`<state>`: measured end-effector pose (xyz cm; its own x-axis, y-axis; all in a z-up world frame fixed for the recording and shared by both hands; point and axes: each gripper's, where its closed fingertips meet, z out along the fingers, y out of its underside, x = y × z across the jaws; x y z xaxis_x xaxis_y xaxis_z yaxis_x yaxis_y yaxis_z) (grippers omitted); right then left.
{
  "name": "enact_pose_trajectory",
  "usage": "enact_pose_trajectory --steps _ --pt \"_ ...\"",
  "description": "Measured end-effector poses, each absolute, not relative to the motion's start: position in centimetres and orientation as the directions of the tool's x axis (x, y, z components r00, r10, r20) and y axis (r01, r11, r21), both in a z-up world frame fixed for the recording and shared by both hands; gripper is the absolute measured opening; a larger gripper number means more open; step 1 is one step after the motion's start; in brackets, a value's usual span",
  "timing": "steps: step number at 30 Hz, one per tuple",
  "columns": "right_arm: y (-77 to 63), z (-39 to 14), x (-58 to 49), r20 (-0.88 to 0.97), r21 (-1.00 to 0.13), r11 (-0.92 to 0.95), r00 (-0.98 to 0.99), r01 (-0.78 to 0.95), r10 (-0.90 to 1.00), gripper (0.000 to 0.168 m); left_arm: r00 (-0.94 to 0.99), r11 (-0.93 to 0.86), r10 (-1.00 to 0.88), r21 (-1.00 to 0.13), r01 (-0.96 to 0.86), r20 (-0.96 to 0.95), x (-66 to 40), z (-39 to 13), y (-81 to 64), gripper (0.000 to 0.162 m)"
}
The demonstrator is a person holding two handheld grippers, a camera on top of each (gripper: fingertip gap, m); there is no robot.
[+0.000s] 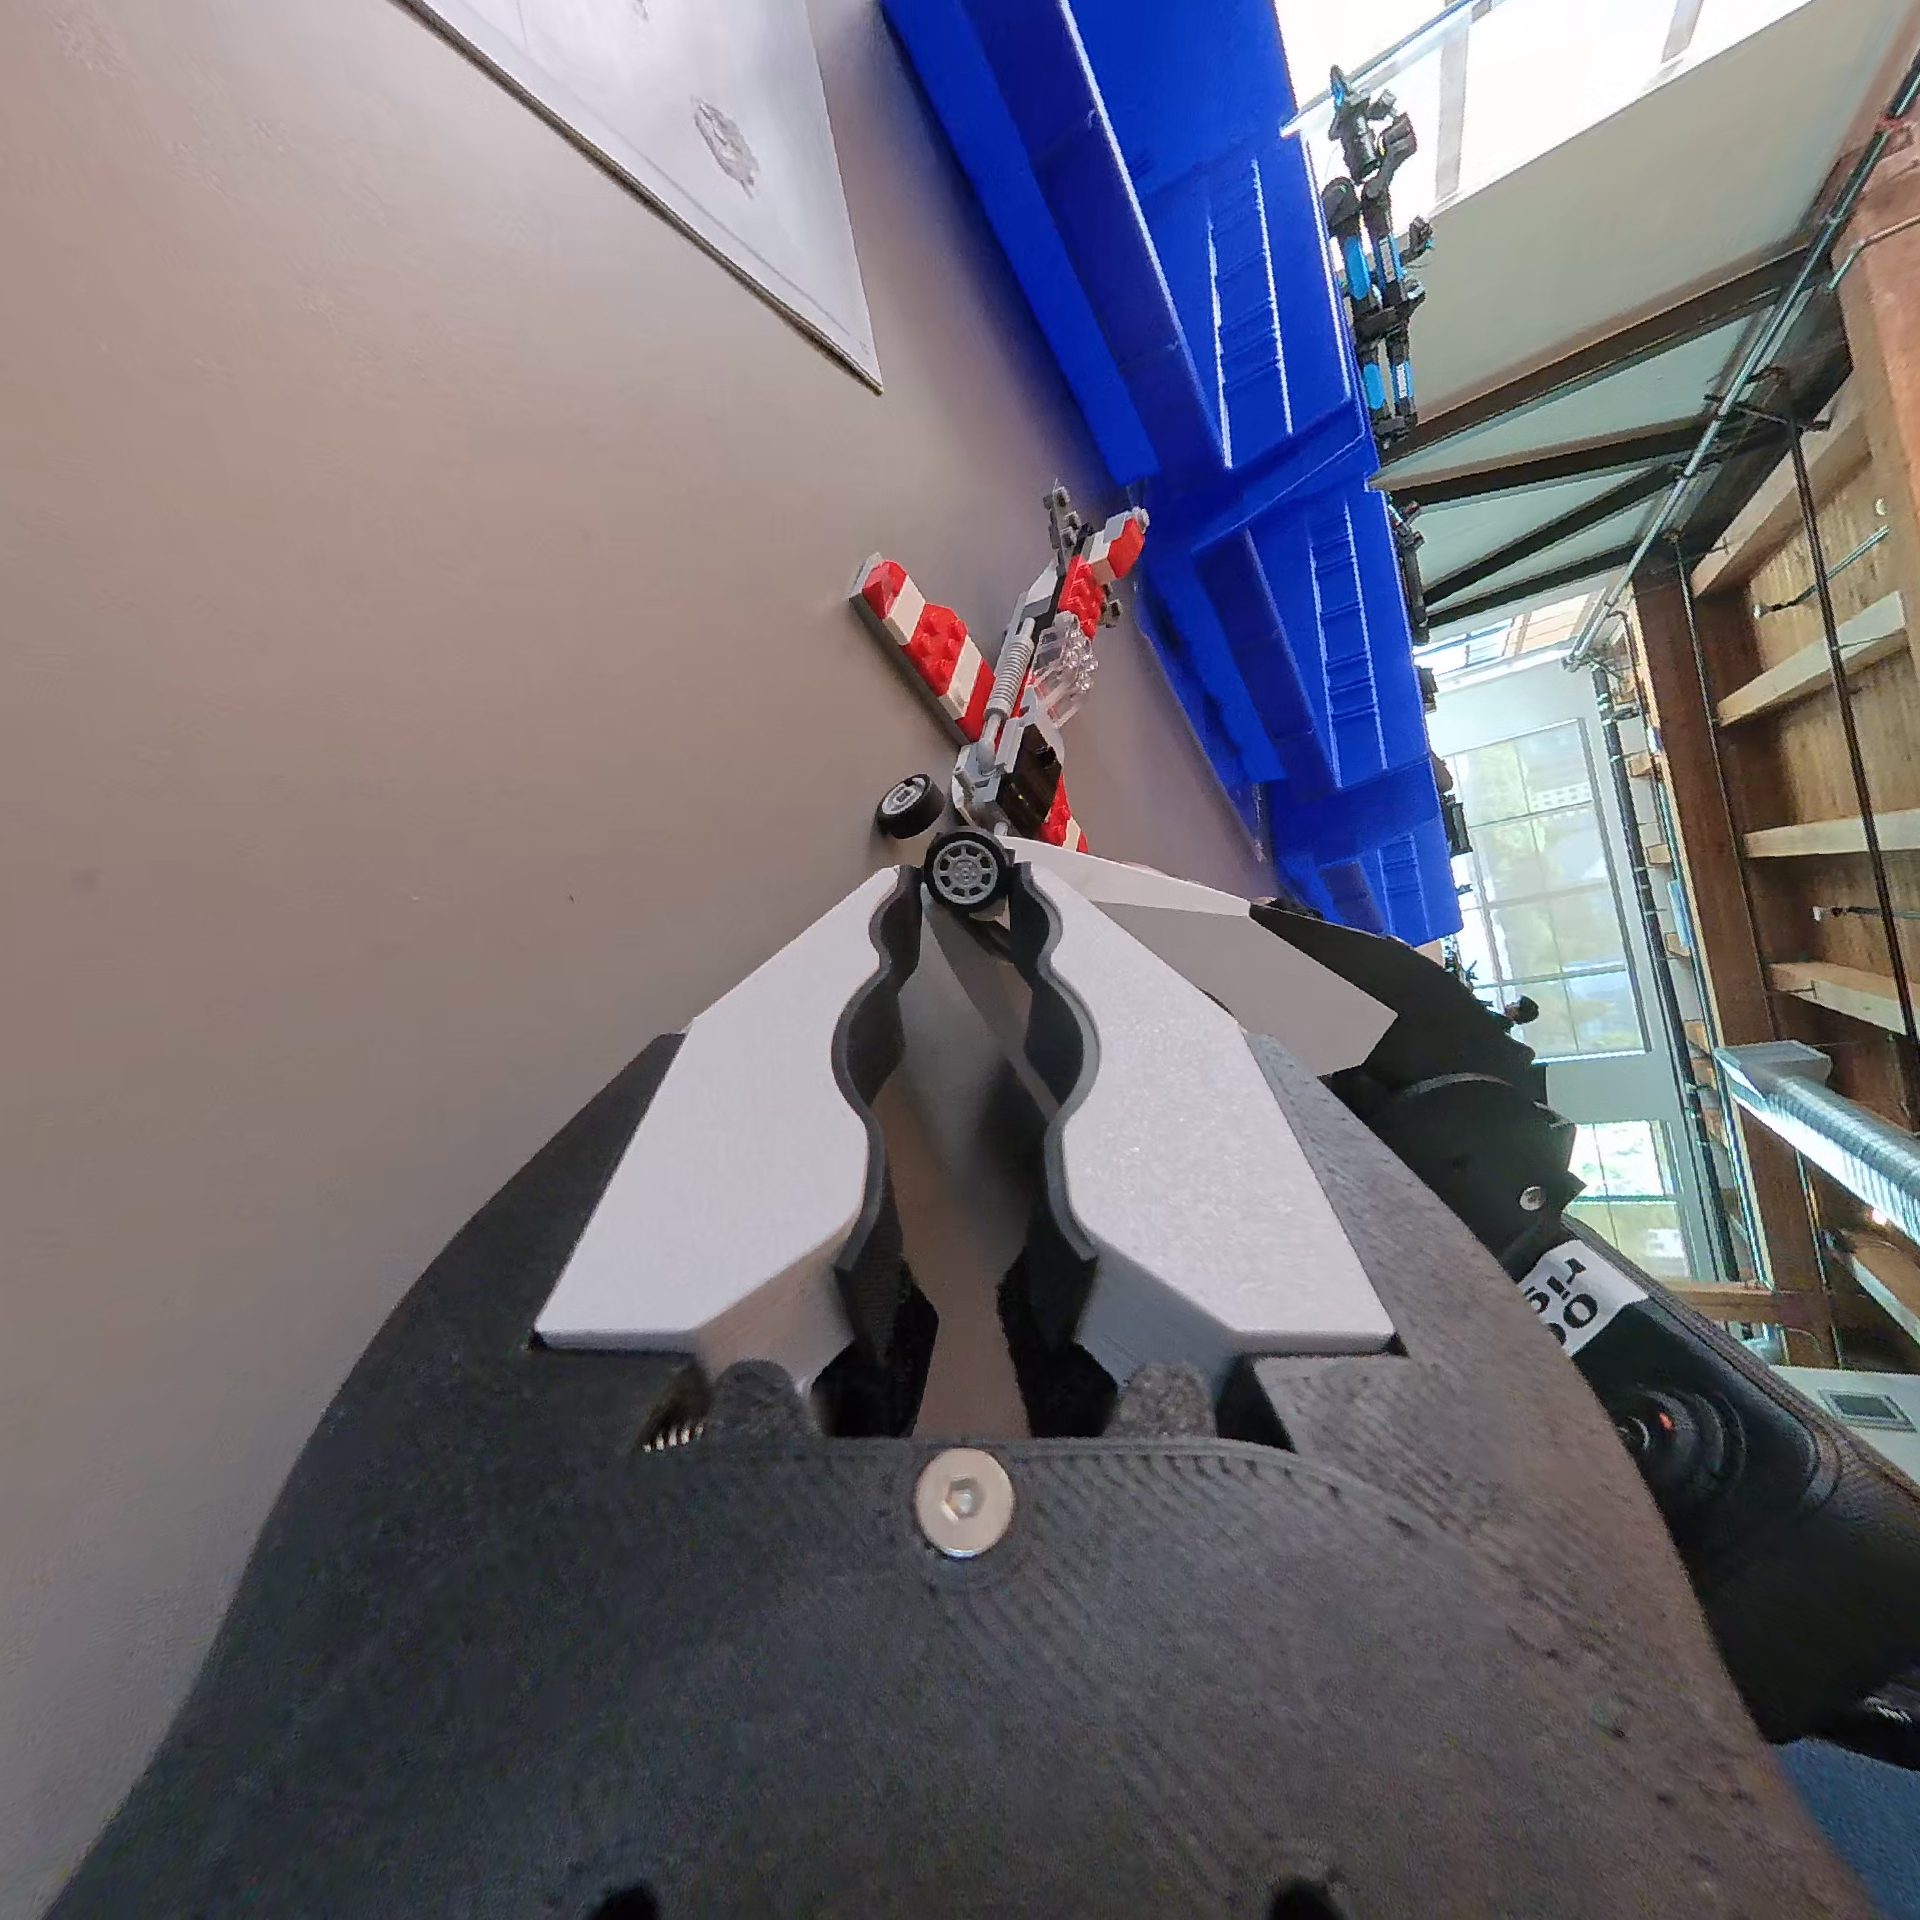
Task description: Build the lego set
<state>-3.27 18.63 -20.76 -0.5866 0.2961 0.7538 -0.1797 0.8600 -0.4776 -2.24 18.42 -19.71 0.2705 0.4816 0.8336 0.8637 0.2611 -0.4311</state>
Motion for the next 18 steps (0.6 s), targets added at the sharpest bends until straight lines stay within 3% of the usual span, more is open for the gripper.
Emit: enact_pose_trajectory --steps 18 --pt "18.32 -20.73 -3.08 0.8 -0.418 0.881 -0.55 -0.222 0.241 0.003 0.239 0.303 0.458 -0.403 0.864 0.856 -2.67 -19.57 17.95 0.019"
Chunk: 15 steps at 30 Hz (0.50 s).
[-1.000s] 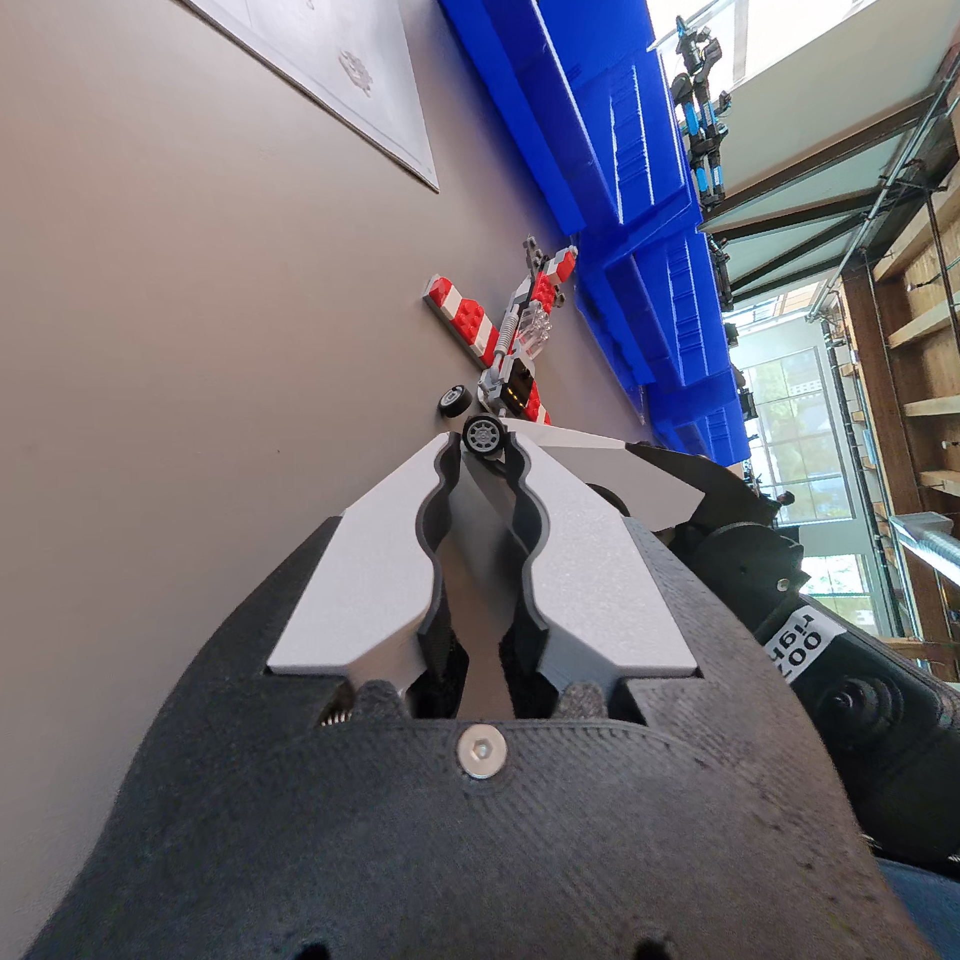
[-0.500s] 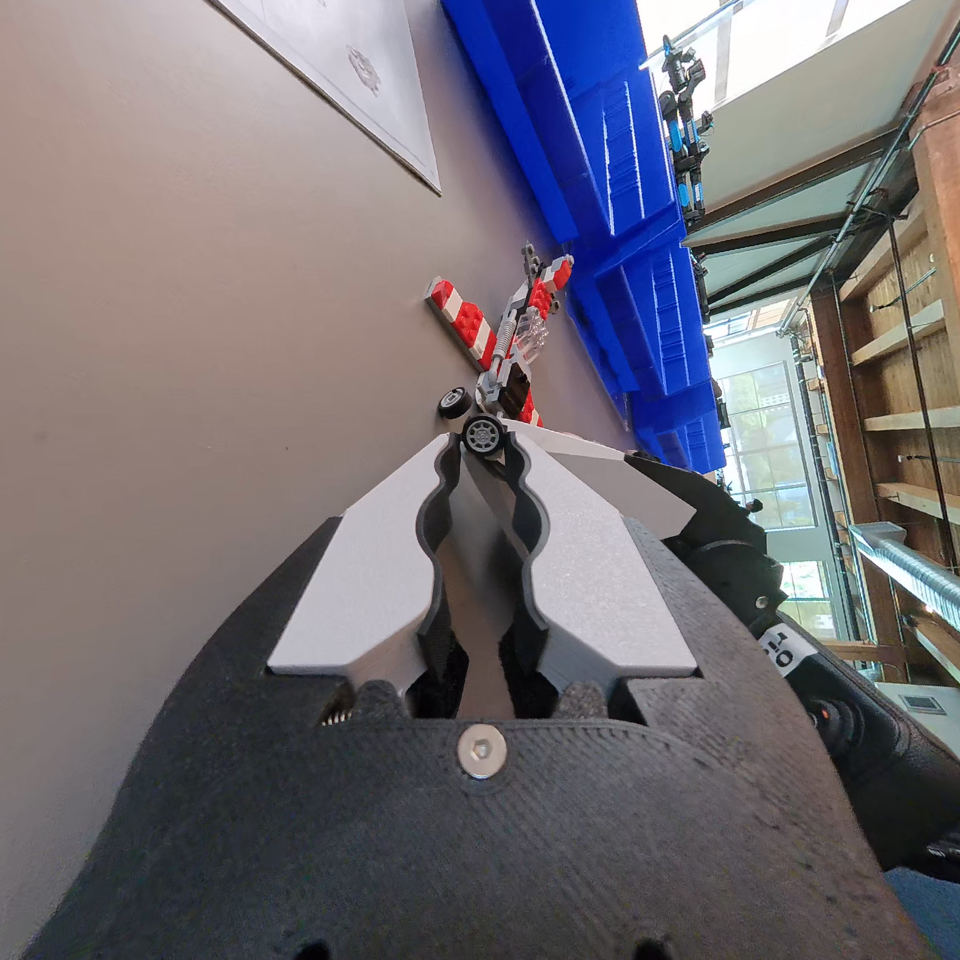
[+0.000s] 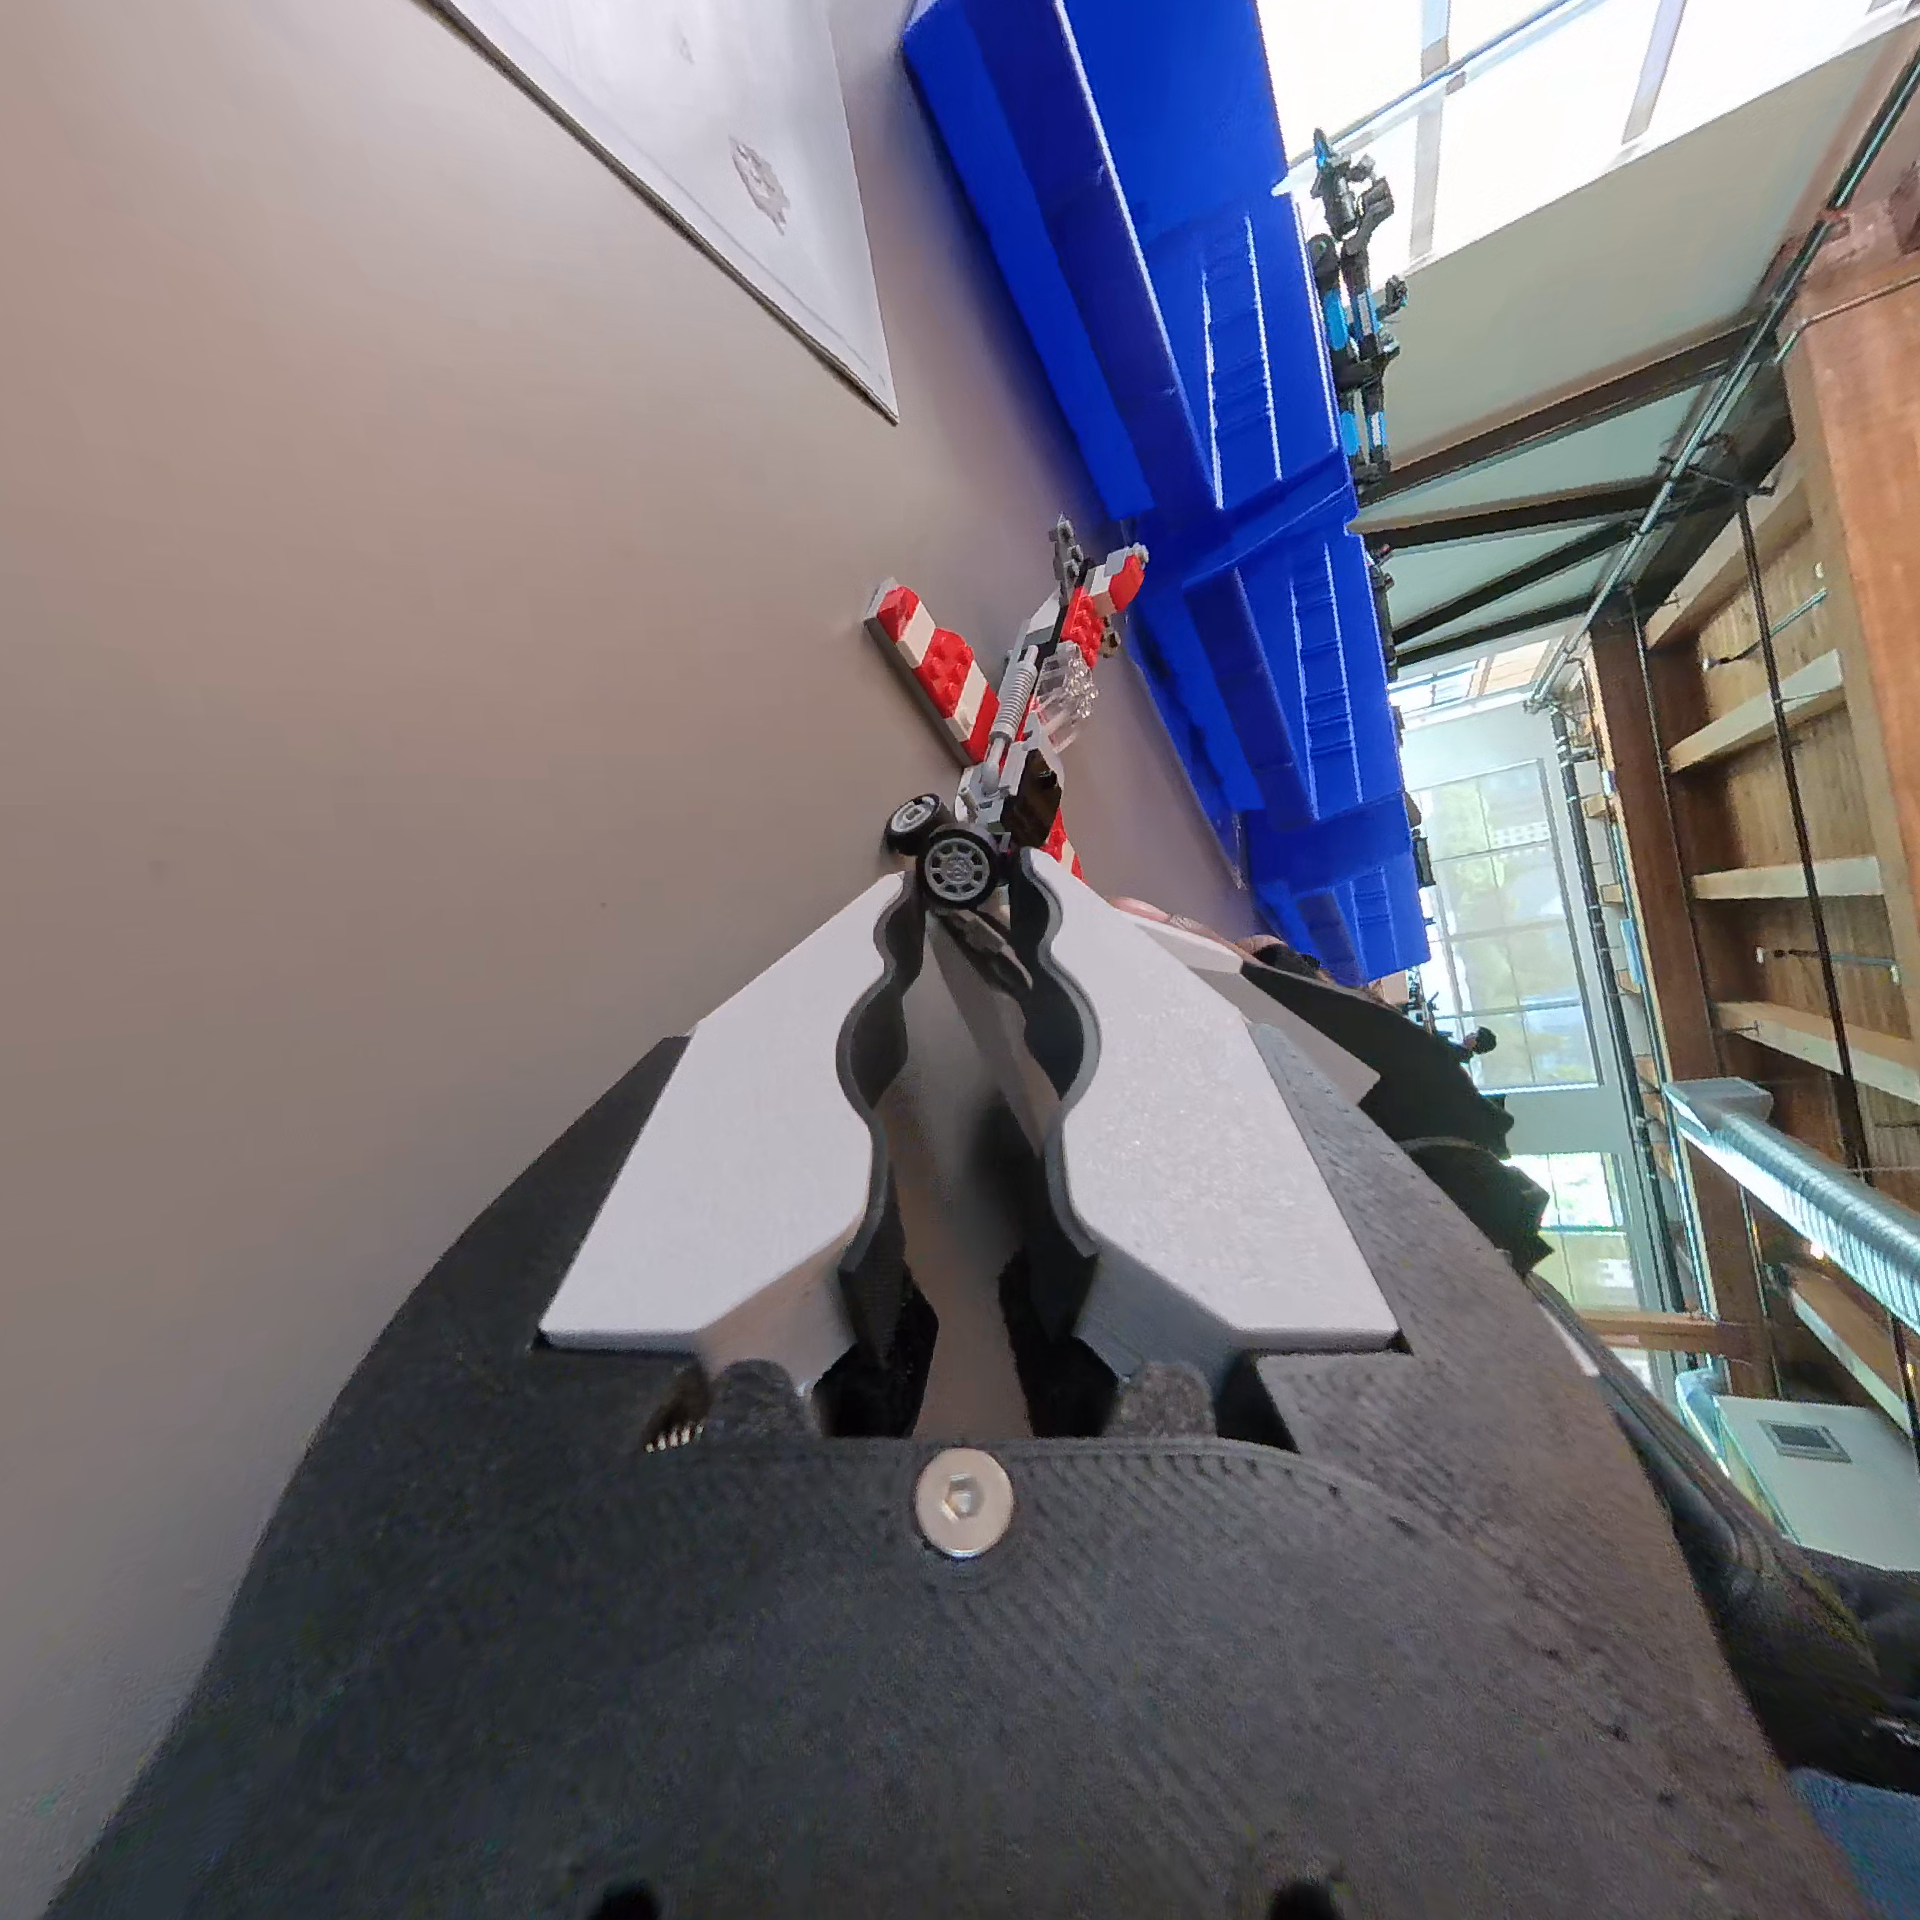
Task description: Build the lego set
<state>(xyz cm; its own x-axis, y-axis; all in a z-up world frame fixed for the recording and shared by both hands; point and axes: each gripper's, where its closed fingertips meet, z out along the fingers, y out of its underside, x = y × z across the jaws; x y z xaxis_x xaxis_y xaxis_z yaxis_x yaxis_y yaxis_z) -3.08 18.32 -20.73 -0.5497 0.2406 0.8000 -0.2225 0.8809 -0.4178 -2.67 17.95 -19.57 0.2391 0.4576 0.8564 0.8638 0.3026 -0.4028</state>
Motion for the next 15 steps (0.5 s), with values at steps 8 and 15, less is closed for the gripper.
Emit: enact_pose_trajectory --steps 8,15 --pt "18.9 -21.2 -3.6 0.774 -0.445 0.878 -0.569 -0.176 0.278 0.003 0.209 0.354 0.381 -0.351 0.867 0.901 -2.9 -18.9 17.4 0.019" --pt "18.8 -21.1 -3.4 0.745 -0.49 0.854 -0.593 -0.174 0.307 0.011 0.178 0.39 0.305 -0.294 0.873 0.935 -3.1 -18.4 17.0 0.019"
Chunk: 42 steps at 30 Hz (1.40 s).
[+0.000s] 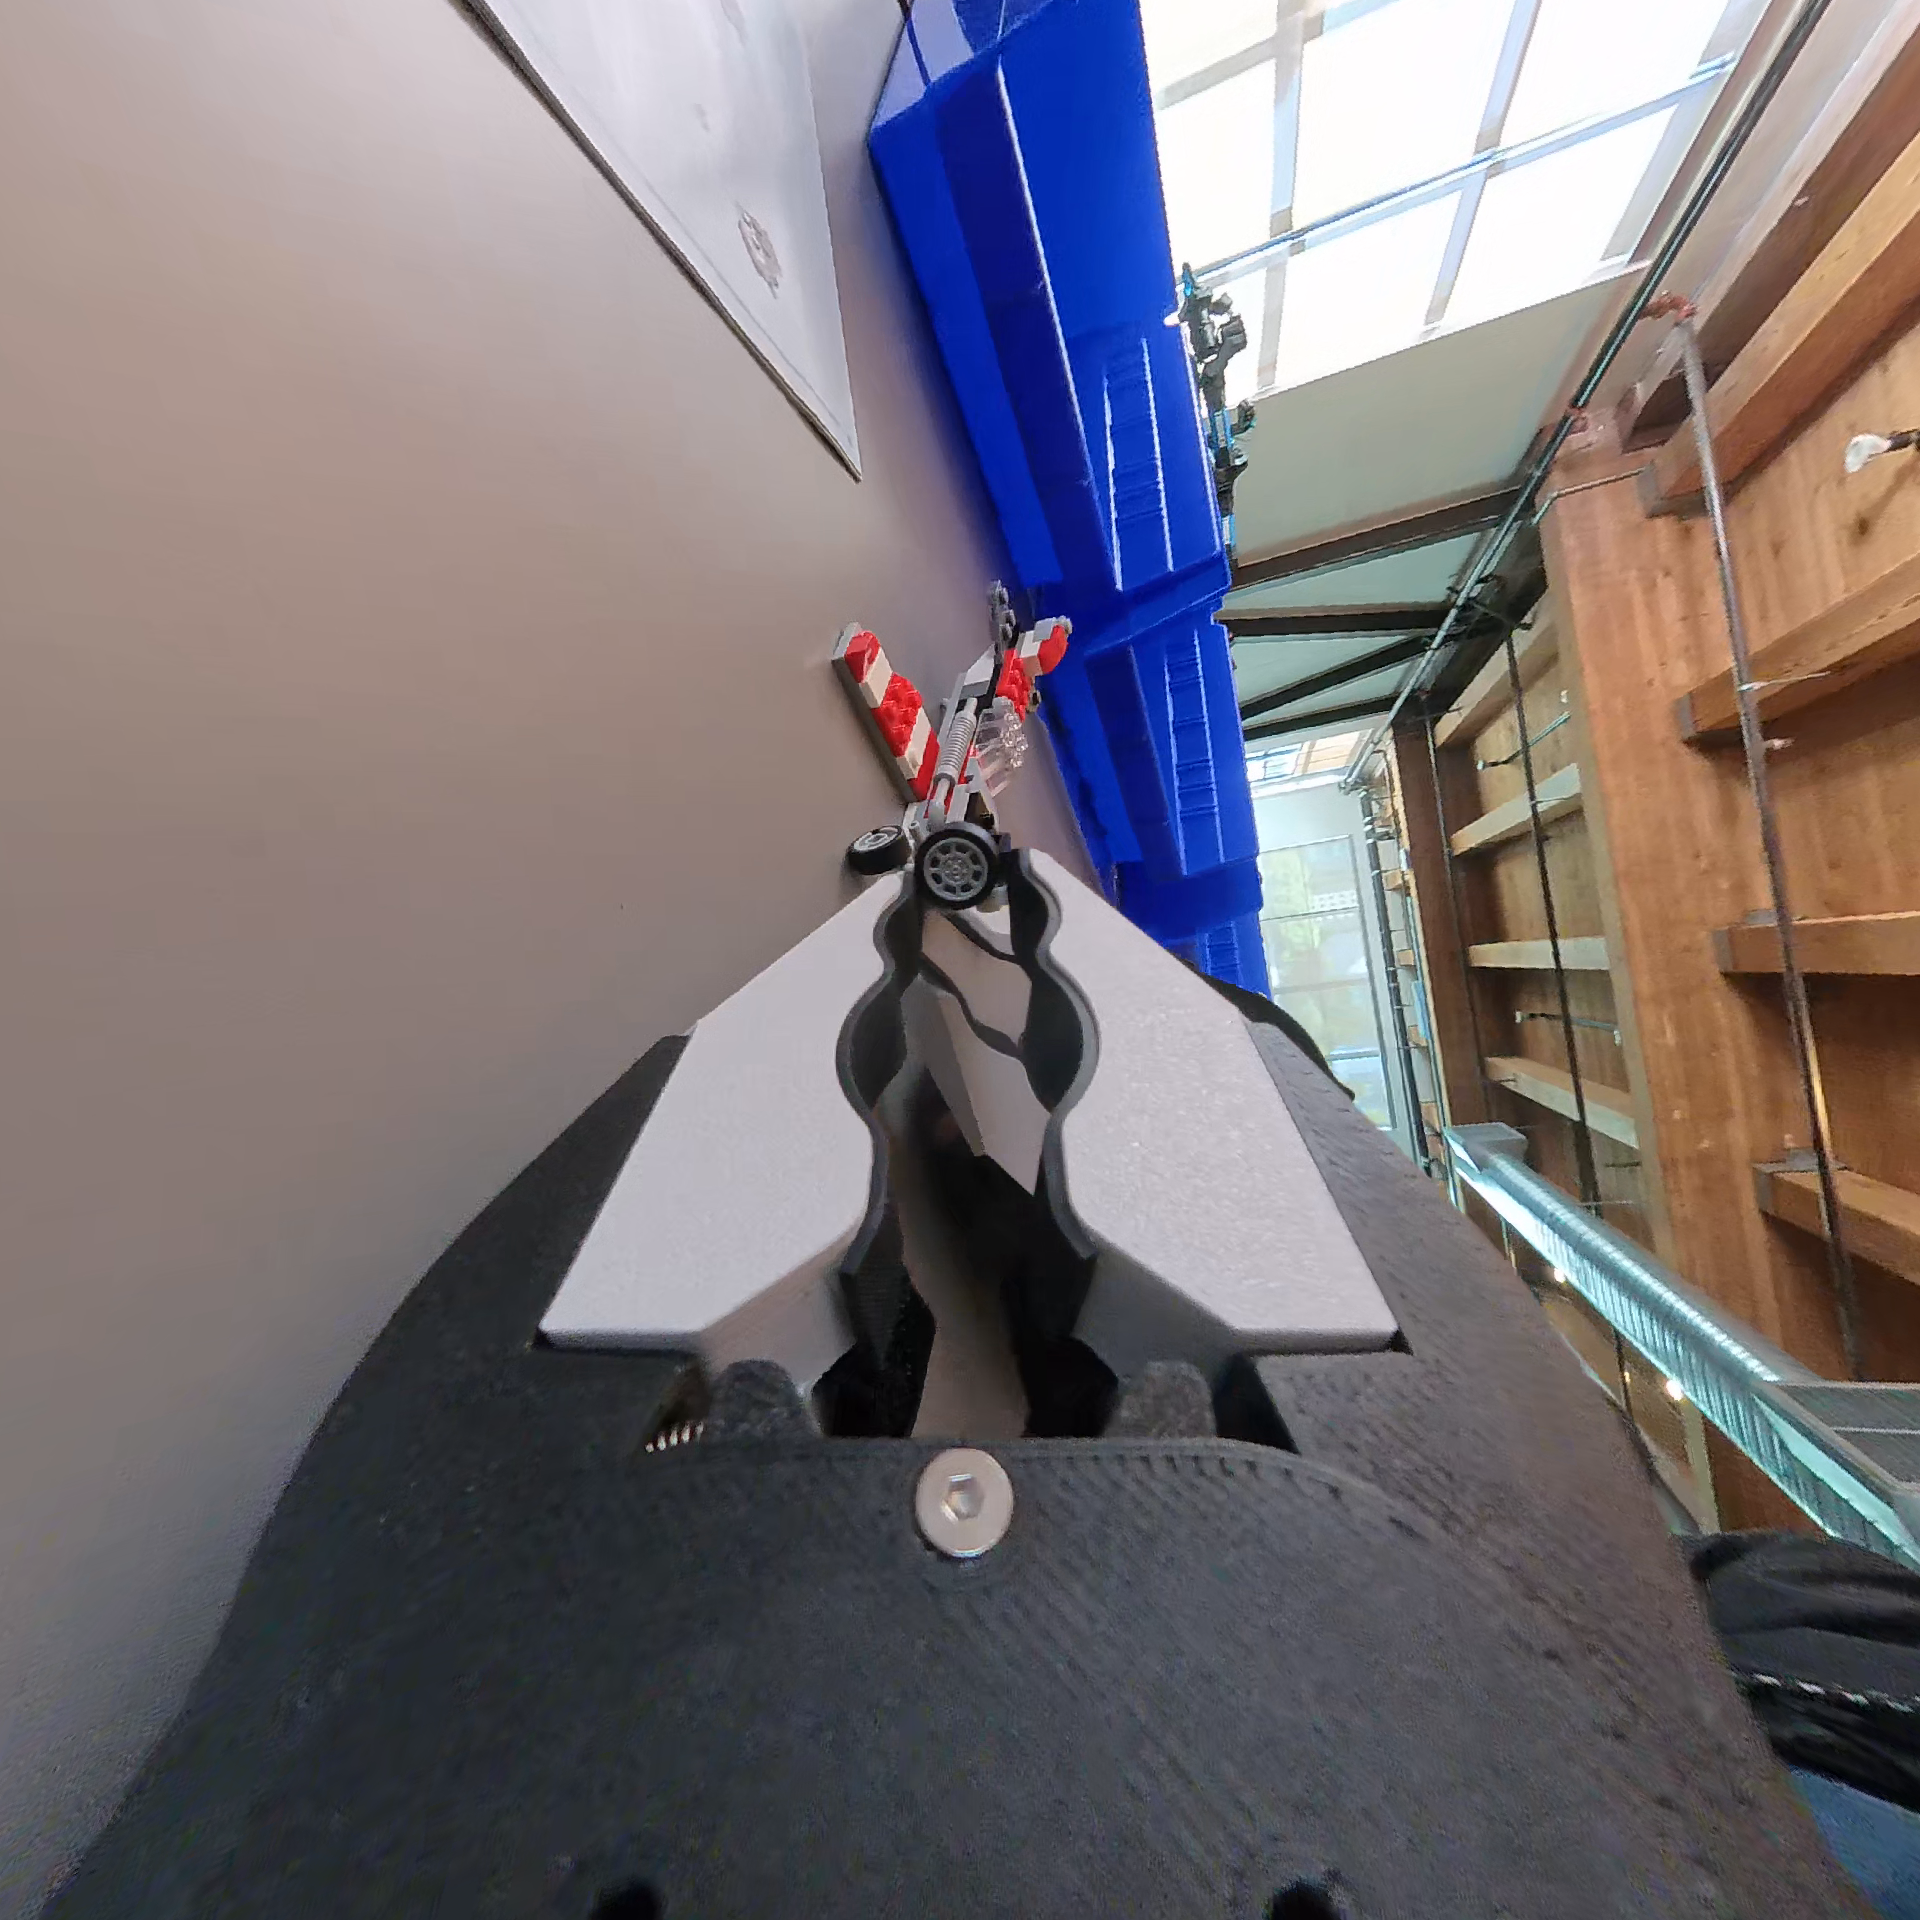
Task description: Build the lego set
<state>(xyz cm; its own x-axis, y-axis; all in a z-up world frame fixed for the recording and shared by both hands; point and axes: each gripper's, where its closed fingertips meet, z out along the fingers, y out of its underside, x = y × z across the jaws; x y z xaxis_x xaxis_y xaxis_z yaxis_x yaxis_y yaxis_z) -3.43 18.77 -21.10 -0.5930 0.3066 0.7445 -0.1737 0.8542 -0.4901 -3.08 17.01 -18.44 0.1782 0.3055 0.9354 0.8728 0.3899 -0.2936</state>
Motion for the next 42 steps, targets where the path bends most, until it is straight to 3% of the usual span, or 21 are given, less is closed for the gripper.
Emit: enact_pose_trajectory --steps 7,22,29,42 --pt "18.4 -19.9 -3.2 0.706 -0.575 0.796 -0.604 -0.187 0.369 0.02 0.213 0.366 0.317 -0.326 0.872 0.924 -2.8 -18.3 17.3 0.019" --pt "18.5 -19.0 -3.0 0.568 -0.706 0.696 -0.69 -0.129 0.448 0.011 0.343 0.271 0.357 -0.447 0.852 0.869 -1.8 -17.8 18.7 0.019" --pt "18.6 -19.1 -3.0 0.561 -0.703 0.7 -0.701 -0.122 0.441 0.009 0.351 0.255 0.378 -0.461 0.85 0.857 -1.7 -18.0 18.8 0.019" --pt "18.4 -20.0 -2.9 0.67 -0.594 0.784 -0.651 -0.182 0.357 0.005 0.294 0.279 0.407 -0.424 0.862 0.865 -2.1 -18.7 18.4 0.019"
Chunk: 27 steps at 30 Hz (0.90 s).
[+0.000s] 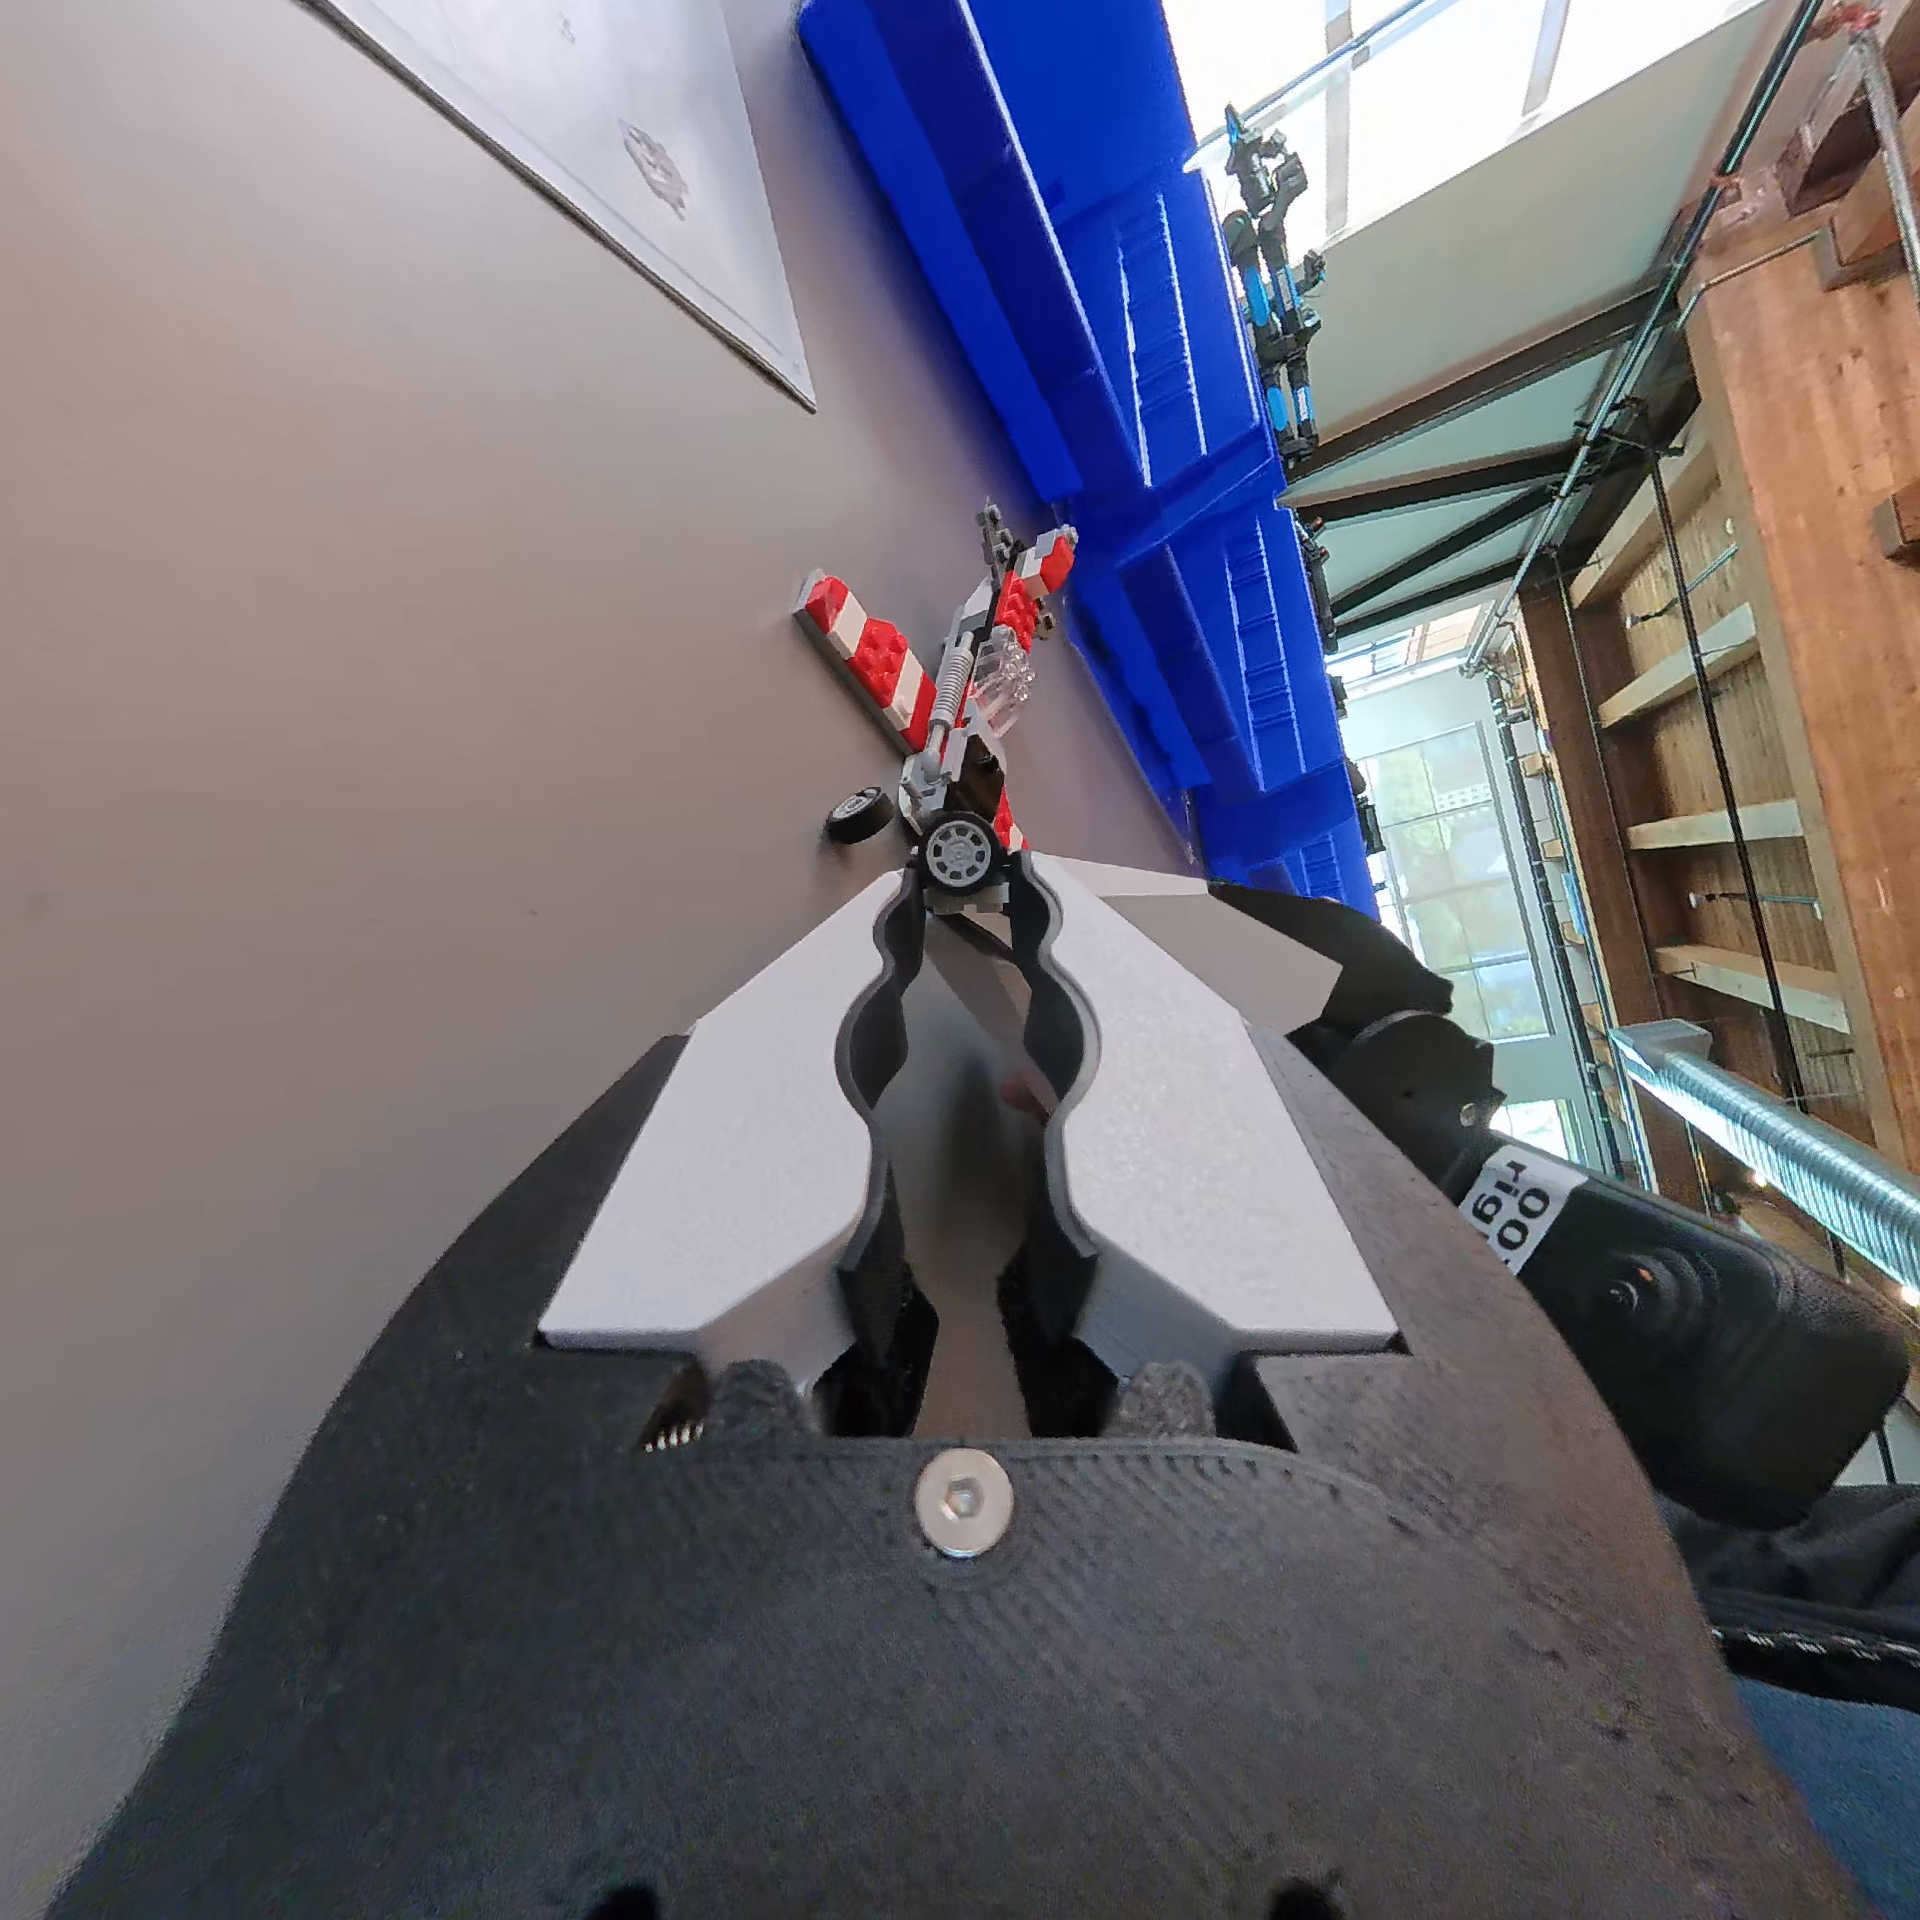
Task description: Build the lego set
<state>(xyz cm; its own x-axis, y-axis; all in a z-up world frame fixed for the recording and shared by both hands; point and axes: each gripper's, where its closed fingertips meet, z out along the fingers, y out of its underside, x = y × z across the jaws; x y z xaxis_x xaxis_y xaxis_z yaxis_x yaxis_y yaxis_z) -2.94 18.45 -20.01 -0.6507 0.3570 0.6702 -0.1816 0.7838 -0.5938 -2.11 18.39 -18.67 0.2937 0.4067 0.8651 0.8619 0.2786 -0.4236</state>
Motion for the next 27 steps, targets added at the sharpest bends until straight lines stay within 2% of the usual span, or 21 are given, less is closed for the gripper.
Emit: enact_pose_trajectory --steps 17,27 --pt "18.45 -20.31 -3.13 0.776 -0.464 0.857 -0.57 -0.223 0.271 0.004 0.237 0.309 0.391 -0.369 0.876 0.889 -2.43 -19.0 18.16 0.019" --pt "18.27 -19.84 -3.05 0.79 -0.465 0.851 -0.548 -0.245 0.274 0.004 0.213 0.334 0.327 -0.324 0.885 0.921 -2.47 -18.57 18.0 0.018"
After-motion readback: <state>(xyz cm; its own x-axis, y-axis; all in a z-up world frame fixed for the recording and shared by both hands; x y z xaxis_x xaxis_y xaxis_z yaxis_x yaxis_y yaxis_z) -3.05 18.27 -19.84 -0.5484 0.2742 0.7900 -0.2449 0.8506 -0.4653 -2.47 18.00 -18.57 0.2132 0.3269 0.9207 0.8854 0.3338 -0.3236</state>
